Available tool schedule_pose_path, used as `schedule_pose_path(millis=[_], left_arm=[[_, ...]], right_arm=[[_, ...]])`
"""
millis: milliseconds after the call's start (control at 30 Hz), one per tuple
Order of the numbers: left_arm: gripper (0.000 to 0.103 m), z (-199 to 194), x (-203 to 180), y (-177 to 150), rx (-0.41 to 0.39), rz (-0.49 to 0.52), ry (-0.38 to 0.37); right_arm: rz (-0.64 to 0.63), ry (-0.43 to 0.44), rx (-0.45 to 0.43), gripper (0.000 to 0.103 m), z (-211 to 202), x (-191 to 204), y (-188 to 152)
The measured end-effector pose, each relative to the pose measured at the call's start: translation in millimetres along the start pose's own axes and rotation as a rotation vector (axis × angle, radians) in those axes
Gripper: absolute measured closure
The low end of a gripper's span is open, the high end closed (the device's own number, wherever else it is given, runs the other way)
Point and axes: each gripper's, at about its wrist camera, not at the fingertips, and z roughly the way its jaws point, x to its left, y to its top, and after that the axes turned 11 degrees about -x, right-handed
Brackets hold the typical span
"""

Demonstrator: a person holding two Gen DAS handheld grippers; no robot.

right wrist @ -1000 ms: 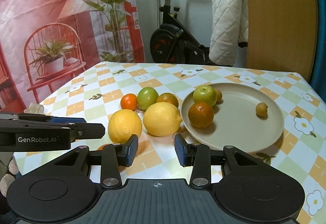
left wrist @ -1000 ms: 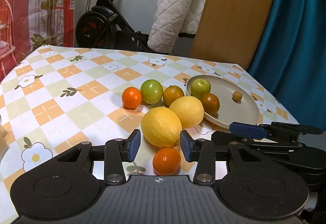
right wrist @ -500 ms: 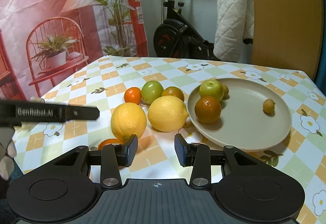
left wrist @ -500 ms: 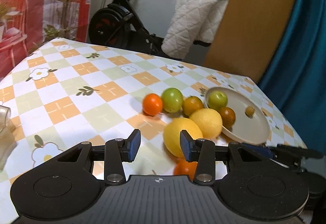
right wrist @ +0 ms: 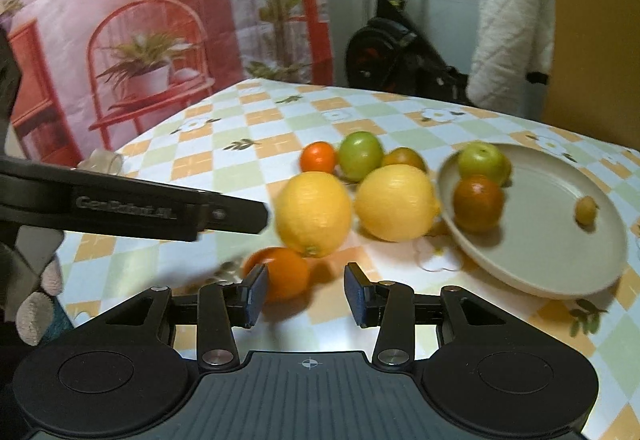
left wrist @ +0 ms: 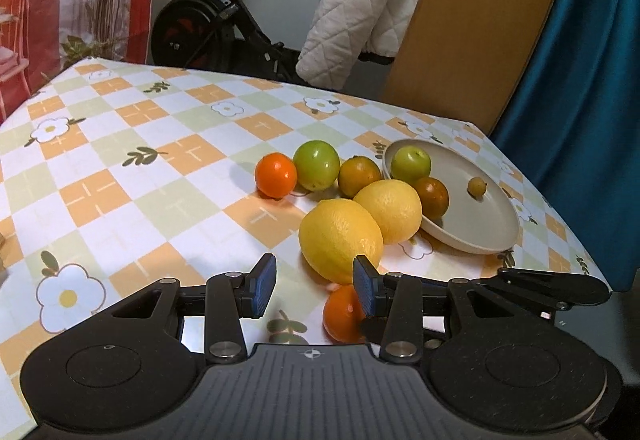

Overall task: Organize fruits
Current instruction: 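Close the left gripper on the small bright orange, then carry the small bright orange onto the beige plate and open the left gripper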

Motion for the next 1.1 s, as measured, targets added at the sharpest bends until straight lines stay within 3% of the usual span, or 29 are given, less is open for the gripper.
schedule_pose_path(millis=[567, 800, 1100], left_arm=[[0.061, 19.5, -5.1, -16.6, 0.114, -0.027, -0.09], [0.065, 18.1, -15.2, -13.6, 0.105, -0.028, -0.117], [0.065, 32.0, -56.8, 4.5, 0.097, 0.056, -0.174]], right_arm=[[-0.038, 0.038, 0.042, 0.064, 22.1, 9.2, -6.9], [-0.026, 0.035, 0.026, 0.065, 12.7, 5.0, -5.9], [0.039, -0.038, -0.039, 0.065, -11.8, -28.0, 2.5]])
